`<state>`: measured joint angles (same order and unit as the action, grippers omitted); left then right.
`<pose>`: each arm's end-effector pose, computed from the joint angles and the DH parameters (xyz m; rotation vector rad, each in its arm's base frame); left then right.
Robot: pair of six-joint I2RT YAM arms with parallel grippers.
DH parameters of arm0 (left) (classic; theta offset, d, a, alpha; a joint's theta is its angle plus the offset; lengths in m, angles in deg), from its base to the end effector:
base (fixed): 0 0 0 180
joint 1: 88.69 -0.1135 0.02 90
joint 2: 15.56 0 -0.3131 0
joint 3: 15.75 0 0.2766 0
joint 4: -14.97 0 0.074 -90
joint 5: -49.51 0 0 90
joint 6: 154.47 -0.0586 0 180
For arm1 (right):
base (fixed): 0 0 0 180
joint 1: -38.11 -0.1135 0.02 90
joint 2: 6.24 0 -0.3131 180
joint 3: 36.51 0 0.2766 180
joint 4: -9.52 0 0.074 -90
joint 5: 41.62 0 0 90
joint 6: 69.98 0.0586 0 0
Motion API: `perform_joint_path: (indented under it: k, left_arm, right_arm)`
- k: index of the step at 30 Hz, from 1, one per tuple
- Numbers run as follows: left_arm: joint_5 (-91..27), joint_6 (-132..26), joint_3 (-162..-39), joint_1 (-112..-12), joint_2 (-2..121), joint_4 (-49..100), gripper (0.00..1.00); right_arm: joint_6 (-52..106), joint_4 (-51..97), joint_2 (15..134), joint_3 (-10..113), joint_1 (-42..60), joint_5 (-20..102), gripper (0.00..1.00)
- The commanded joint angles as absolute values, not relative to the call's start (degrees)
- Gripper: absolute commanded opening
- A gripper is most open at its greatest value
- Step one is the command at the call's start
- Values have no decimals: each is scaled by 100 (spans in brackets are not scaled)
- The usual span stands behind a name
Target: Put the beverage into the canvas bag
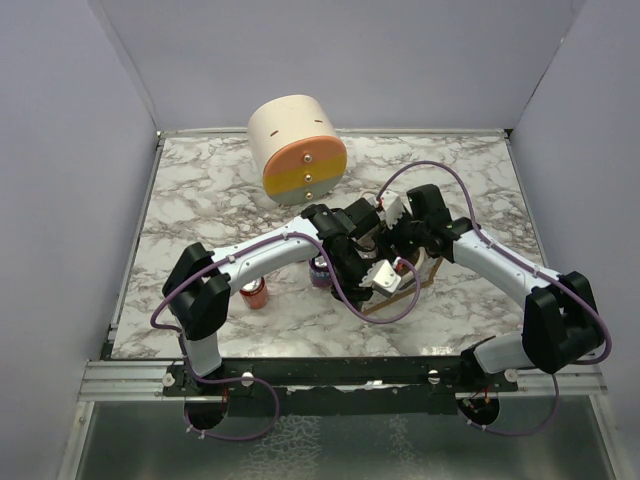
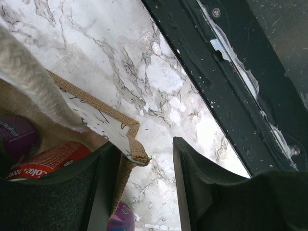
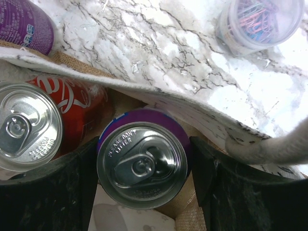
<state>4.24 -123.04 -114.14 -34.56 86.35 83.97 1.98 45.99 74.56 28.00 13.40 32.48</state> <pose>0.1983 -0.3446 0.2926 2.2717 1.3132 -1.0611 0.2788 0.1460 0.2412 -1.0131 2.2682 0.3946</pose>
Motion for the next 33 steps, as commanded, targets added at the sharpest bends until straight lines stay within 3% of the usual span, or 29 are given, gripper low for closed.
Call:
perform_joint_path:
  k: [1, 8, 18, 33]
  left_arm:
    - [552, -12246, -11581, -3402, 8688, 8465, 50]
    - [515, -12202, -11606, -3397, 8666, 8448, 50]
    - [430, -12082, -11582, -3402, 8629, 8349, 50]
    - [279, -11917, -11627, -3394, 8505, 8203, 50]
  right_arm:
    - [43, 4216, 7317, 2920, 1341, 3216, 73]
    - [-36, 4398, 7274, 3042, 1341, 3143, 81]
    - [-22, 4729, 7002, 3251, 1341, 3074, 85]
    - [-38, 5437, 6438, 3742, 1341, 2644, 84]
